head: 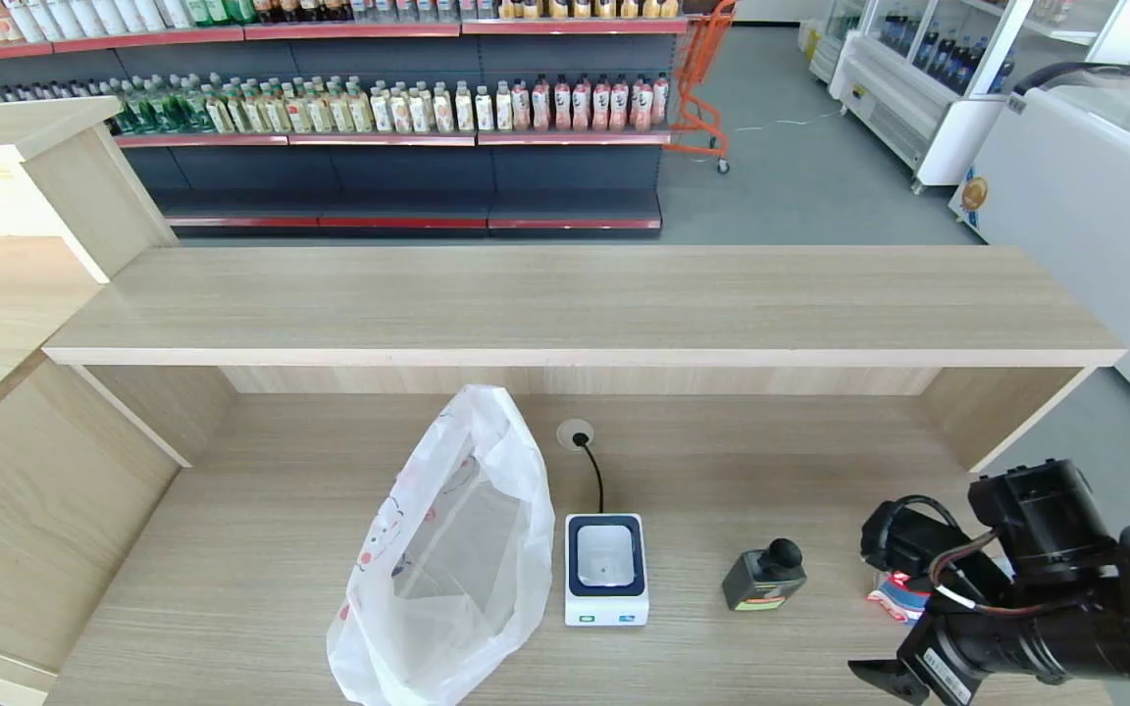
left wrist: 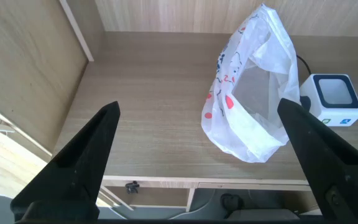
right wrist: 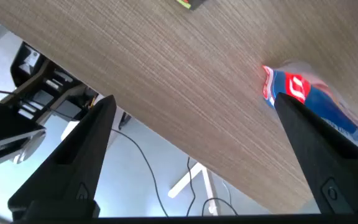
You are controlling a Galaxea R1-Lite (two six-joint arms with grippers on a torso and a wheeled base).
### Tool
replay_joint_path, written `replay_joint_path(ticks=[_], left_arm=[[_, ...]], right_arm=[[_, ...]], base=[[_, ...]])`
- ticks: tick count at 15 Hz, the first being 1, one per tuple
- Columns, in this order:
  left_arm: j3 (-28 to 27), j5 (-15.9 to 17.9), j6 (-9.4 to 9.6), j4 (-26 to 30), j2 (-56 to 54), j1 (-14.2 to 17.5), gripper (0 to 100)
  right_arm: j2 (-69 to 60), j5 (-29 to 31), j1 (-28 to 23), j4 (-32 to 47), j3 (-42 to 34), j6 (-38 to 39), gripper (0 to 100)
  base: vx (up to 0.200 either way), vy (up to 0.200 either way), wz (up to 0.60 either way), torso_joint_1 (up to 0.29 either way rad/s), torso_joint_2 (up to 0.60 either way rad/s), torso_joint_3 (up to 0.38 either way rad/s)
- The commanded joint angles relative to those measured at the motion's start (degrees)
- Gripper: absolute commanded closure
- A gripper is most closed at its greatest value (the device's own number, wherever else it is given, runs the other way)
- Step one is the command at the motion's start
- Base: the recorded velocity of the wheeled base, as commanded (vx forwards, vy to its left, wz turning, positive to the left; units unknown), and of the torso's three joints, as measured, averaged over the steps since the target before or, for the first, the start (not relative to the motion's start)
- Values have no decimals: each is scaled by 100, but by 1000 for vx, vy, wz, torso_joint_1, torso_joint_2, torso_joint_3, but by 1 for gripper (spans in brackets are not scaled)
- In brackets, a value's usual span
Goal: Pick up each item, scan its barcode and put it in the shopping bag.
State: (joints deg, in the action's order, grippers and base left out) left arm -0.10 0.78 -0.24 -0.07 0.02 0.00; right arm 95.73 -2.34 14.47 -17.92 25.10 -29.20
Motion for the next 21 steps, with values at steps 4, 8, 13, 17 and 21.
replay_joint_path(ticks=[4, 8, 13, 17, 21], left_arm=[[1, 1, -2, -1, -2, 0, 0], [1, 1, -2, -1, -2, 0, 0], [1, 1, -2, -1, -2, 0, 0], [1, 1, -2, -1, -2, 0, 0], [1, 1, -2, -1, -2, 0, 0]], right_arm=[[1237, -3, 284, -1082, 48, -438, 0], [1756, -30, 276, -1873, 92, -658, 0], [1993, -618, 214, -2119, 276, -1115, 0], [2230, -654, 249, -2251, 654, -1123, 0], [2450, -785, 355, -2312, 944, -1141, 0]], base=[[0, 0, 0, 0, 0, 0], [0, 0, 0, 0, 0, 0], [0, 0, 0, 0, 0, 0], [0, 0, 0, 0, 0, 0], [0, 0, 0, 0, 0, 0]])
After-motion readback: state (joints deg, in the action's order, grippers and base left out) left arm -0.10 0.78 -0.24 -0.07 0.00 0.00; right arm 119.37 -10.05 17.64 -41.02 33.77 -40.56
